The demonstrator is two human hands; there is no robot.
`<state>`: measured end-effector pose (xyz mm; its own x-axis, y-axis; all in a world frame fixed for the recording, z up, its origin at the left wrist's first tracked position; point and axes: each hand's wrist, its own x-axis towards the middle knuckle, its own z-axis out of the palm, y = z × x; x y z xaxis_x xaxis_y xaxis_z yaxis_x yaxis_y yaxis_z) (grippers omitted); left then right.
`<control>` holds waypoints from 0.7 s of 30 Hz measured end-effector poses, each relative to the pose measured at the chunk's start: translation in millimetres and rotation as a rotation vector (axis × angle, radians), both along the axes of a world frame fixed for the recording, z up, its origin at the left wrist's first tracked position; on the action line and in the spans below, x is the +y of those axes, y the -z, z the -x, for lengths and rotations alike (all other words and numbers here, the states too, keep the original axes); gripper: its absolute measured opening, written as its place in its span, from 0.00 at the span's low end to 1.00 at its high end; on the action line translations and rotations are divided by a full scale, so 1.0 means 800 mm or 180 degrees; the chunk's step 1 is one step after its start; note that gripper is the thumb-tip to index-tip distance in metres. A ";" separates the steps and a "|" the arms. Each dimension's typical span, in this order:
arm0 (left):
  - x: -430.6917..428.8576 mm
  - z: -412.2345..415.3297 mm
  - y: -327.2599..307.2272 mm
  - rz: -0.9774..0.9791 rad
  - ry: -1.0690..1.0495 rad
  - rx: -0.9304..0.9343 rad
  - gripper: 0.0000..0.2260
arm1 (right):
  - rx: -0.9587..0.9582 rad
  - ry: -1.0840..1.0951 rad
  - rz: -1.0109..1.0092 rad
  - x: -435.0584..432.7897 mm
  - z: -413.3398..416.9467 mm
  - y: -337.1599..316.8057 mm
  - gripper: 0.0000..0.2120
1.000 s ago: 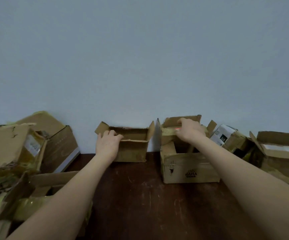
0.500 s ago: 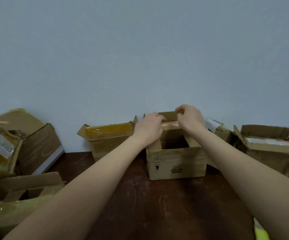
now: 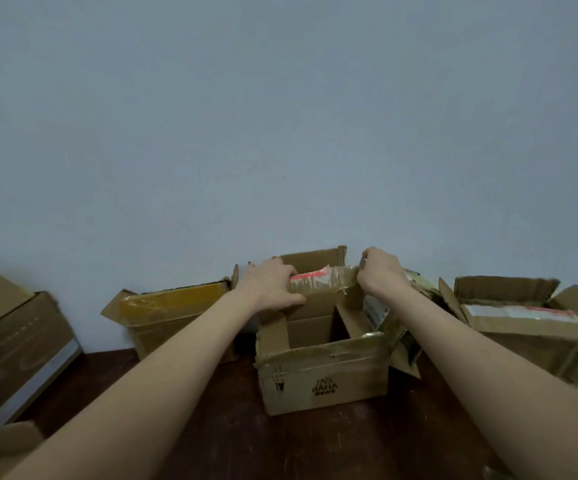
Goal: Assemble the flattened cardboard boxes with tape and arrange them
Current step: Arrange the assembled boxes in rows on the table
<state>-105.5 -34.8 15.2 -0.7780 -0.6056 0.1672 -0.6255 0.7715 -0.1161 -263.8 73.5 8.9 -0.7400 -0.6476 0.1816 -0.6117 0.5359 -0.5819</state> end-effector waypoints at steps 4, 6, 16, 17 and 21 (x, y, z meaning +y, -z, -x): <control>0.012 -0.024 0.007 0.0034 0.0535 0.0223 0.15 | -0.0217 0.0021 0.0207 0.002 0.011 0.002 0.12; 0.015 -0.036 0.013 0.0114 0.0648 0.0116 0.17 | -0.0346 -0.0118 0.0264 0.001 0.013 -0.001 0.18; 0.028 -0.066 0.033 0.0408 0.0918 -0.0437 0.27 | 0.0893 -0.0180 -0.1223 -0.027 -0.026 -0.024 0.25; 0.026 -0.068 0.034 0.0372 0.0916 -0.0405 0.27 | 0.0986 -0.0181 -0.1309 -0.031 -0.028 -0.024 0.25; 0.013 -0.069 0.036 0.0265 0.0989 -0.0204 0.24 | 0.1263 -0.0171 -0.1377 -0.043 -0.028 -0.016 0.17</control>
